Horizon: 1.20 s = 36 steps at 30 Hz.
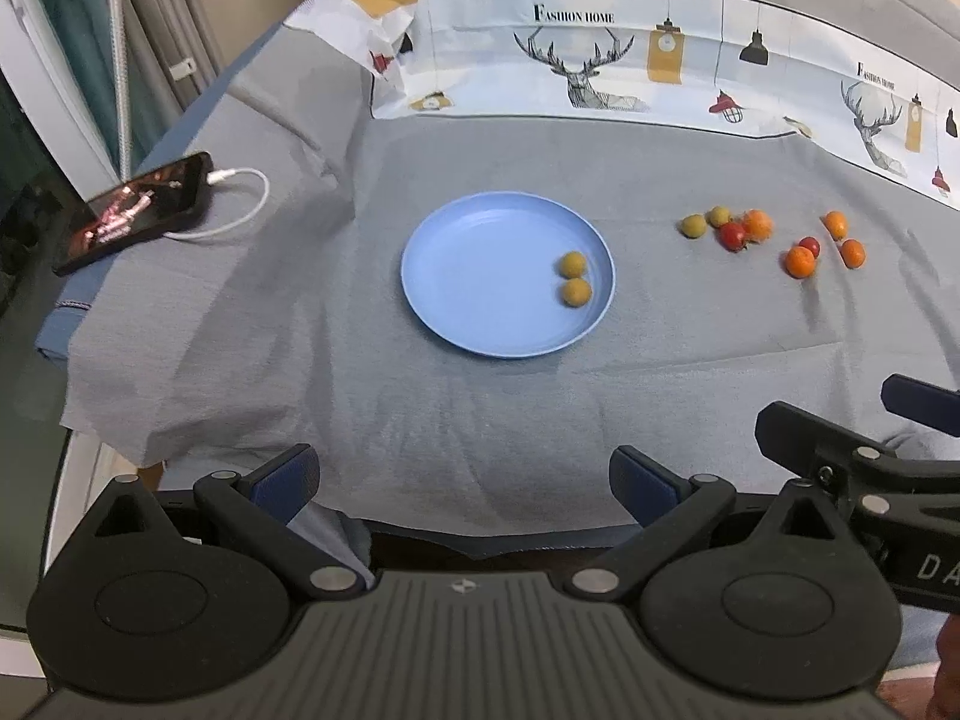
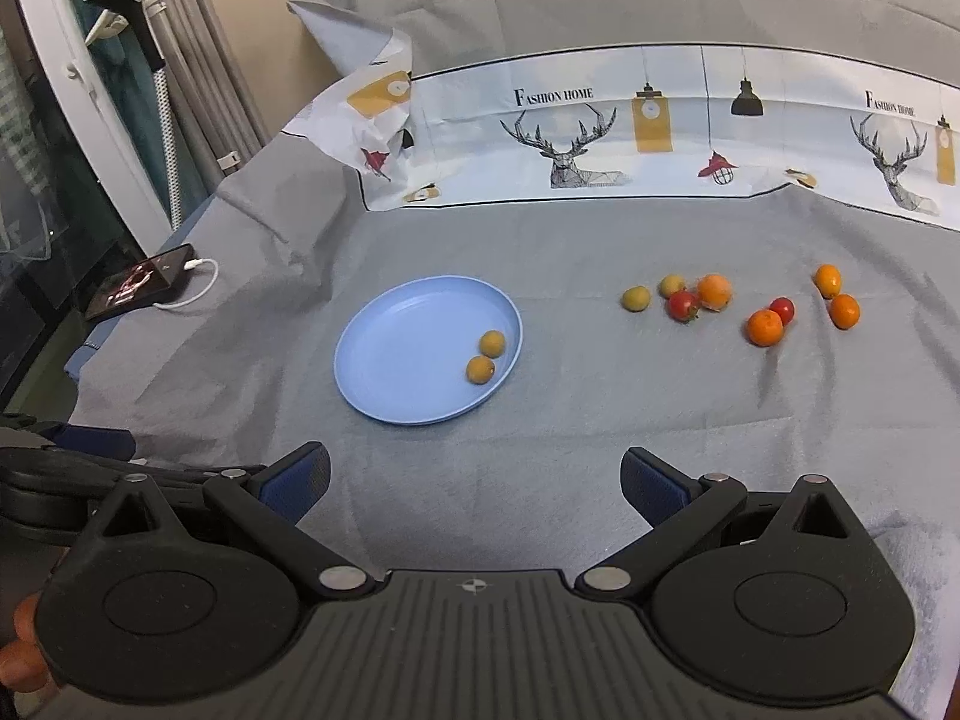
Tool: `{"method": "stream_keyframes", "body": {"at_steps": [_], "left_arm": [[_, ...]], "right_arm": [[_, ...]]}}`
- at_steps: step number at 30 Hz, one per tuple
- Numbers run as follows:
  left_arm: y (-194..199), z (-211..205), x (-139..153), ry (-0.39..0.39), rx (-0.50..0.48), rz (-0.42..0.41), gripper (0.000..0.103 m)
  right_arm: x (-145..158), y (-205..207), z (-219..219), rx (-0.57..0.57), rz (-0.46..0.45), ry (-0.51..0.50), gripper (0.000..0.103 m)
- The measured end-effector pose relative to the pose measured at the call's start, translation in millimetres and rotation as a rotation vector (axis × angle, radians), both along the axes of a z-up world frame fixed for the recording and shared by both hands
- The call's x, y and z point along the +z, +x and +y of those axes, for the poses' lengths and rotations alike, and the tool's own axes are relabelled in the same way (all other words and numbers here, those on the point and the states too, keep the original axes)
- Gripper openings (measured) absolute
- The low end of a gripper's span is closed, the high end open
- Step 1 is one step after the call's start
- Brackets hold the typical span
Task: Organize fruits
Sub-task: 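Withdraw both open grippers up from the plate, then move both tools back toward the fruit cluster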
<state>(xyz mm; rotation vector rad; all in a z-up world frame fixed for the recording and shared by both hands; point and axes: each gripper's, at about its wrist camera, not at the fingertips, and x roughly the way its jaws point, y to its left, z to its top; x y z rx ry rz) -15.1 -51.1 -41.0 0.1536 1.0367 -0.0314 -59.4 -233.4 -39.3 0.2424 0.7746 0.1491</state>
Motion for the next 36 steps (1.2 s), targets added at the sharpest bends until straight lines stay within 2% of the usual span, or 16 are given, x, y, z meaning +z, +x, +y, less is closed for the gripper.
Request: {"method": "stream_keyframes", "body": {"at_steps": [10, 19, 23, 30, 36], "left_arm": [[29, -30, -8, 0.032, -0.035, 0.037, 0.103], [82, -85, -19, 0.02, -0.101, 0.092, 0.103], [110, -118, -28, 0.042, -0.149, 0.08, 0.103], [184, -180, -64, 0.106, -0.226, 0.057, 0.103], [255, -221, -116, 0.127, -0.295, 0.135, 0.103]], "right_arm": [[-19, 16, -31, -0.085, 0.009, 0.048, 0.102], [-60, 38, -100, -0.297, 0.049, 0.043, 0.102], [-81, 49, -131, -0.371, 0.04, 0.014, 0.102], [-120, 92, -170, -0.409, 0.003, -0.07, 0.102], [-156, 147, -190, -0.381, -0.023, -0.122, 0.102]]}}
